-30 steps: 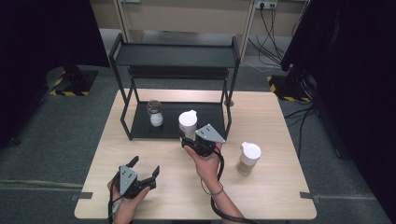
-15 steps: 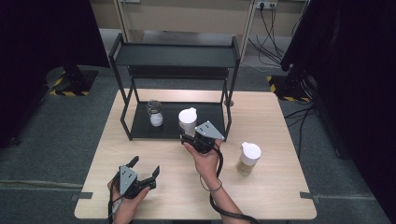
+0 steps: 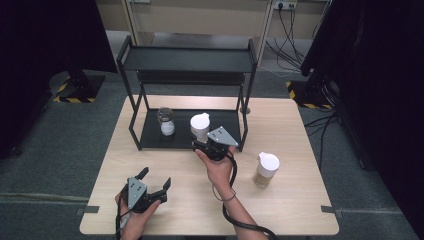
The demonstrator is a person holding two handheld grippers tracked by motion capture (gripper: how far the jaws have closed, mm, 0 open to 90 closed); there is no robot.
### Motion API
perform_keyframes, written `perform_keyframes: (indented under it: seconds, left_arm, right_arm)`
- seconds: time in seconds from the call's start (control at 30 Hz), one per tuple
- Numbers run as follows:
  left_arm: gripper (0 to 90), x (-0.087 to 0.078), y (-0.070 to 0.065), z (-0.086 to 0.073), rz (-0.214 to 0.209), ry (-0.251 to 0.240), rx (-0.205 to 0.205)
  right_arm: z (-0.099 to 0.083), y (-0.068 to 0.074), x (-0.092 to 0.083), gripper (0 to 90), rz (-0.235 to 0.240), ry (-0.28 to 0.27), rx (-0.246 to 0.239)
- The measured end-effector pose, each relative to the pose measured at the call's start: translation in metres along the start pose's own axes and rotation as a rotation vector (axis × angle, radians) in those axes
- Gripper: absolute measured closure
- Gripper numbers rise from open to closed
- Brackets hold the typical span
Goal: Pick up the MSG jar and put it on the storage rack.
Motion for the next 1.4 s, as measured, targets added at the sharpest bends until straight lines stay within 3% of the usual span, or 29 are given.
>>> perform_keyframes:
  seconds: [1.4]
  left_arm:
    - [11.4,0.0,0.0,0.0,-0.004,-0.001,-0.001]
  right_arm:
    - [0.003,-0.004,0.042,30.8,-0.014,0.037,0.005]
Point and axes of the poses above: each handheld gripper's, and its own axes: x roughly forward along the jaws, z roughly out of its top, y roughly to its left, the point moved 7 cm from there along x, roughly forward along the jaws, and after that the axes turned 12 degrees about -x, right-handed, at the moved point
